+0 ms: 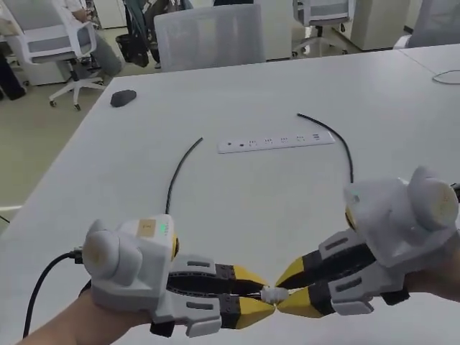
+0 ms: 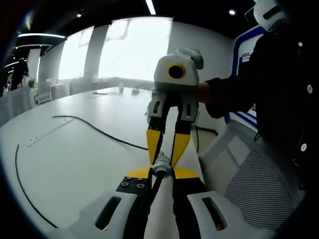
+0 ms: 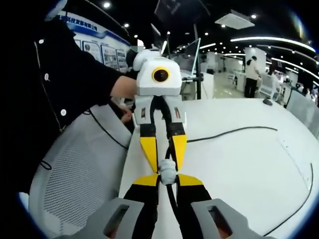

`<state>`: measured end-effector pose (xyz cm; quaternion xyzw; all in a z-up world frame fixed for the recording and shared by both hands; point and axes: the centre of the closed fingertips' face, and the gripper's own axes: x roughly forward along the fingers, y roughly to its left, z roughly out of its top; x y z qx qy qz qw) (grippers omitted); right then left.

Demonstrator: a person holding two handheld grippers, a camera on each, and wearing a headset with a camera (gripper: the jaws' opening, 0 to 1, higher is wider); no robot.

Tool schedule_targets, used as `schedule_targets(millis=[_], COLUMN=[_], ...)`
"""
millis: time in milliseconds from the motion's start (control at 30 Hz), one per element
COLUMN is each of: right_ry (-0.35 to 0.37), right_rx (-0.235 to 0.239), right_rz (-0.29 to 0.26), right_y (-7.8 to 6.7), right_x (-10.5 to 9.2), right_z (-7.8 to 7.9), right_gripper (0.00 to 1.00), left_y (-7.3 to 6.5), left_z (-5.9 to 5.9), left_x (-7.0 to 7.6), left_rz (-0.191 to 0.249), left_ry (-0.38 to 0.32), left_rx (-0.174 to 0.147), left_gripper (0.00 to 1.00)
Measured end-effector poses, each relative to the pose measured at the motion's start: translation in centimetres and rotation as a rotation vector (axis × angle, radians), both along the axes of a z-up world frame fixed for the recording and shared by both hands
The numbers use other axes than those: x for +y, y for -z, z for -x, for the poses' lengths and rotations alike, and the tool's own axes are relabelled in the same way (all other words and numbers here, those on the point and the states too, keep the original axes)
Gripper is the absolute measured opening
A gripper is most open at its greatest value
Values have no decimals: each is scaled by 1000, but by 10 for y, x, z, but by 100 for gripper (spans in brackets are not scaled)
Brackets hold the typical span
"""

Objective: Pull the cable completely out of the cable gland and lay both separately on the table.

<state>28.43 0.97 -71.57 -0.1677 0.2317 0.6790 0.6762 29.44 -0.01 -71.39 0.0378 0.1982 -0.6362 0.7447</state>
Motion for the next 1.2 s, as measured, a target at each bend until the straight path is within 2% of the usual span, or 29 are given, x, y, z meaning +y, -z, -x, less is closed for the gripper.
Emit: schedule_targets(millis=[67, 100, 167, 200, 267, 333, 400, 433, 533, 667, 767, 900, 1067, 1167, 1200], right_ry=[-9, -15, -20, -24, -29, -31, -37, -38, -14, -11, -6, -7, -32, -34, -35], right_rx=[-27, -61, -74, -95, -94, -110, -98, -100, -43, -58, -41, -63, -103, -103, -102], right_rz=[6, 8, 14, 18, 19, 17, 22, 24, 26, 38, 59, 70, 78, 89, 94], right_y=[2, 2, 3, 4, 4, 4, 4, 4, 5, 7, 12, 13, 14, 16, 16], right_x=[0, 0, 0, 0, 0, 0, -1, -1, -2, -6, -11, -14, -13, -14, -14], right_z=[0, -2, -1, -2, -2, -3, -2, -2, -3, -5, -5, -8, -6, -4, -3], right_gripper=[7, 7, 7, 7, 7, 7, 8, 8, 8, 8, 6, 1, 0, 0, 0], left_y=[1, 1, 2, 3, 3, 3, 3, 3, 4, 5, 3, 3, 4, 5, 6], left_z=[0, -1, -1, -2, 0, -1, 0, 1, 1, -1, -3, -2, -2, 0, 1], left_x=[0, 0, 1, 1, 1, 1, 0, 0, 0, 2, 4, 2, 2, 1, 0], left_rz=[0, 3, 9, 9, 10, 11, 10, 9, 6, -2, 2, -1, -2, -9, -15], left_ry=[-6, -15, -26, -28, -25, -22, -15, -12, -9, -13, -23, -12, -13, -1, 8], left_rx=[20, 31, 62, 62, 68, 49, 52, 42, 44, 38, 34, 23, 24, 12, -2], left_gripper=[15, 15, 15, 15, 15, 15, 15, 15, 15, 15, 15, 15, 15, 15, 15])
